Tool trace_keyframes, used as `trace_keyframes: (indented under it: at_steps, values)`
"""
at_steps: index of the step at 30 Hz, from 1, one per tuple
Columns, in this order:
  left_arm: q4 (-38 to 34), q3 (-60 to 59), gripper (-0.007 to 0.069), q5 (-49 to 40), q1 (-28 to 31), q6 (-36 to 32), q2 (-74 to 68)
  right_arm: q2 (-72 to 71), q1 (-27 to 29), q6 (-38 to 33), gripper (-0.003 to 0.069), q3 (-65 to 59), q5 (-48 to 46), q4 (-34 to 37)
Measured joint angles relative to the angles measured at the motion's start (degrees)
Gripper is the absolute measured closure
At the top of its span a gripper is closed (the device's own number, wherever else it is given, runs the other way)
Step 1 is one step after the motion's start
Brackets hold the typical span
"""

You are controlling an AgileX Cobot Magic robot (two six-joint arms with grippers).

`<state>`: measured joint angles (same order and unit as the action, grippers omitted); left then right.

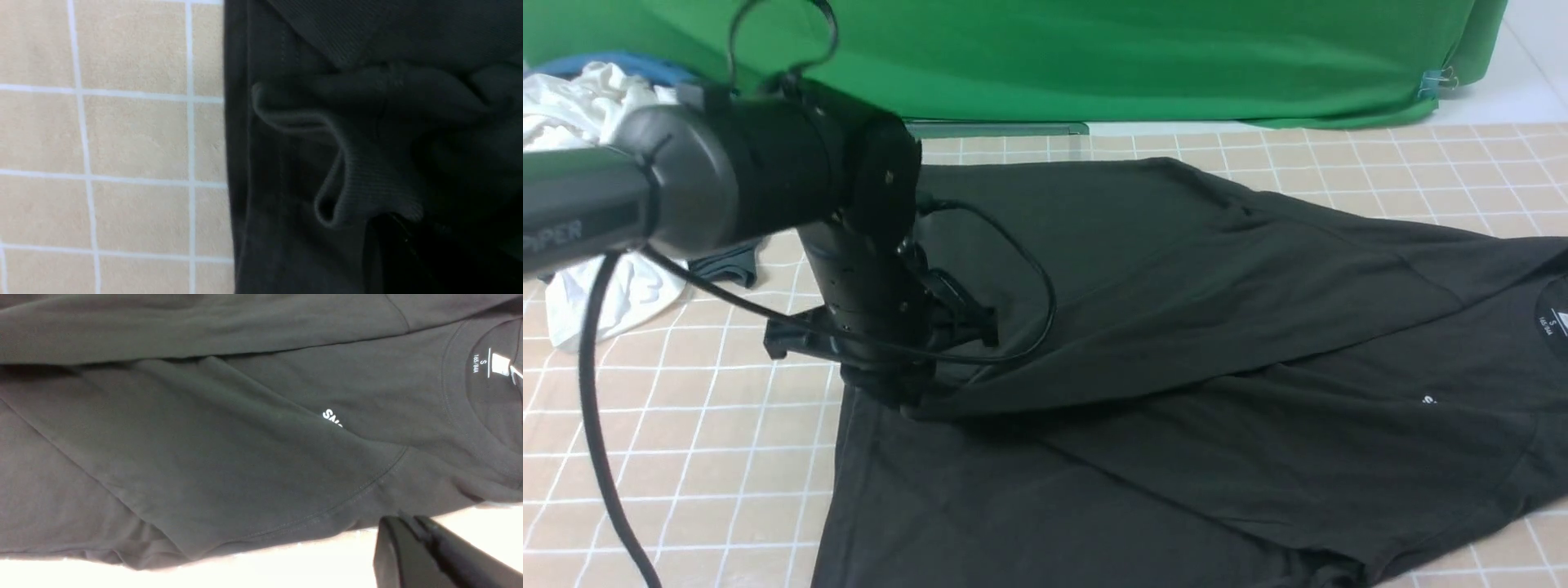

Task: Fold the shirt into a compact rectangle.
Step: 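Fold the left side of the dark shirt inward over its body with the left gripper, then grasp the near edge of the shirt at its hem and shoulder corners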

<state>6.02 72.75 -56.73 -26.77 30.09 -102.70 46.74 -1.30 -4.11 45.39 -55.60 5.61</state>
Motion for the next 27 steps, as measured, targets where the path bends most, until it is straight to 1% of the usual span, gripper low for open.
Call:
trace_keyframes:
  at_steps: [4, 7, 8, 9, 11, 13, 14, 16, 19, 24, 27]
  values:
    - [4.46, 1.97, 0.0439, 0.00, -0.04, 0.62, -0.04, 0.48, 0.00, -0.43, 0.0632, 0.00, -0.33, 0.00]
    - [7.90, 7.92, 0.0274, -4.62, -0.04, 0.66, -0.04, 1.56, 0.00, -1.08, 0.0632, 0.00, -1.05, 0.00]
    - [8.05, 7.92, 0.0265, -4.95, -0.04, 0.66, -0.04, 1.70, 0.00, -1.15, 0.0632, 0.00, -1.02, 0.00]
    - [8.81, 10.48, 0.0206, -6.99, -0.04, 0.56, -0.04, 2.10, 0.00, -1.29, 0.0632, 0.00, -1.25, 0.00]
    - [8.44, 12.32, 0.0128, -8.22, 0.11, 0.06, -0.04, 2.63, 0.00, -1.52, 0.0632, 0.00, -1.39, 0.00]
    - [6.24, 12.25, 0.0089, -8.07, 0.64, -0.32, -0.04, 2.95, 0.00, -1.74, 0.0632, 0.00, -1.39, 0.00]
    - [3.66, 11.75, 0.0070, -8.13, 1.18, -1.11, -0.30, 3.15, 0.00, -1.90, 0.0632, 0.00, -1.39, 0.00]
    - [0.54, 10.78, 0.0061, -8.39, 1.89, -3.00, -0.69, 3.28, 0.00, -2.19, 0.0631, 0.00, -1.48, 0.00]
    - [-4.55, 8.20, 0.0066, -11.69, 3.28, -7.77, -1.57, 3.39, 0.00, -2.80, 0.0631, 0.00, -1.70, 0.00]
    - [-8.01, 3.66, 0.0092, -12.36, 3.52, -8.34, 1.27, 3.46, 0.00, -2.81, 0.0631, 0.00, -2.06, 0.00]
    - [-12.16, -4.15, 0.0108, -12.42, 3.52, -9.07, 6.17, 3.75, 0.00, -2.86, 0.0631, 0.00, -2.25, 0.00]
